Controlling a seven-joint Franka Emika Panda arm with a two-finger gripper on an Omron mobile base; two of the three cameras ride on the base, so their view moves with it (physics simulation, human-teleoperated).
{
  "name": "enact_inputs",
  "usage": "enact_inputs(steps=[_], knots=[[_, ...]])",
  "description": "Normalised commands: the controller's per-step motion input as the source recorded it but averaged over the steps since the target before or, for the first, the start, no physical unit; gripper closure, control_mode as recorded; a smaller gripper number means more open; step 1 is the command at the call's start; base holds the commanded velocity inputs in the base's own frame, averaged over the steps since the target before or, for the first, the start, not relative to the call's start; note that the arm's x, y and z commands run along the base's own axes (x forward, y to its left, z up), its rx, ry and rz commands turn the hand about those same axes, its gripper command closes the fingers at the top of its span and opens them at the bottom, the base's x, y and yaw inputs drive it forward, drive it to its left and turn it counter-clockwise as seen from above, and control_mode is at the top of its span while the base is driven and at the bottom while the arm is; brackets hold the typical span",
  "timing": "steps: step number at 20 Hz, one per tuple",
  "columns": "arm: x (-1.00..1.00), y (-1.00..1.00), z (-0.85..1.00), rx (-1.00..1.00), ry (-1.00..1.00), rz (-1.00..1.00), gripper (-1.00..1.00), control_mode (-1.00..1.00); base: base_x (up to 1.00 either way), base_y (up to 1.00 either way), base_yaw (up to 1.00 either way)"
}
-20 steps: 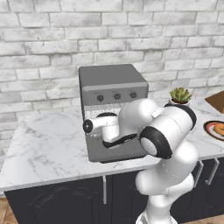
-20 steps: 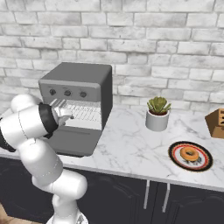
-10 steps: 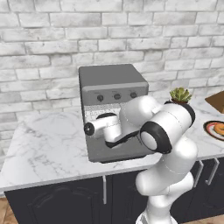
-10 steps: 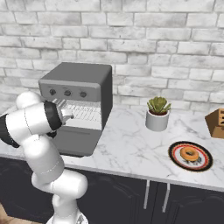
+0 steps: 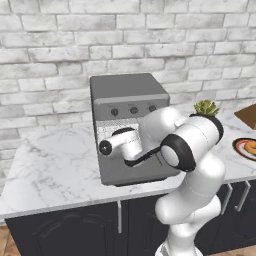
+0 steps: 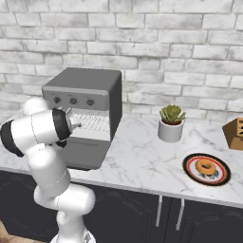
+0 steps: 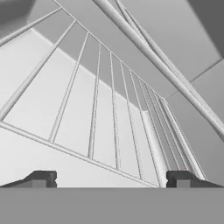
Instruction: Pick up the bagel from the plate, place it on the toaster oven rack, close the door, and set the timer.
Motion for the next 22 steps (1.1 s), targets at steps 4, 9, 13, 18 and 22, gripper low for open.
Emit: enact_inputs(steps=[4, 9, 13, 18, 22], knots=[[0.18, 0.00, -0.10, 0.00, 0.00, 0.04, -1.00, -1.00, 0.00, 0.00, 0.00], [0.16, 0.00, -0.22, 0.00, 0.00, 0.02, -1.00, -1.00, 0.00, 0.00, 0.00], [0.11, 0.00, -0.30, 0.00, 0.00, 0.00, -1.00, -1.00, 0.00, 0.00, 0.00], [0.08, 0.00, -0.36, 0.00, 0.00, 0.00, -1.00, -1.00, 0.00, 0.00, 0.00], [0.08, 0.01, -0.44, 0.00, 0.00, 0.00, -1.00, -1.00, 0.00, 0.00, 0.00]])
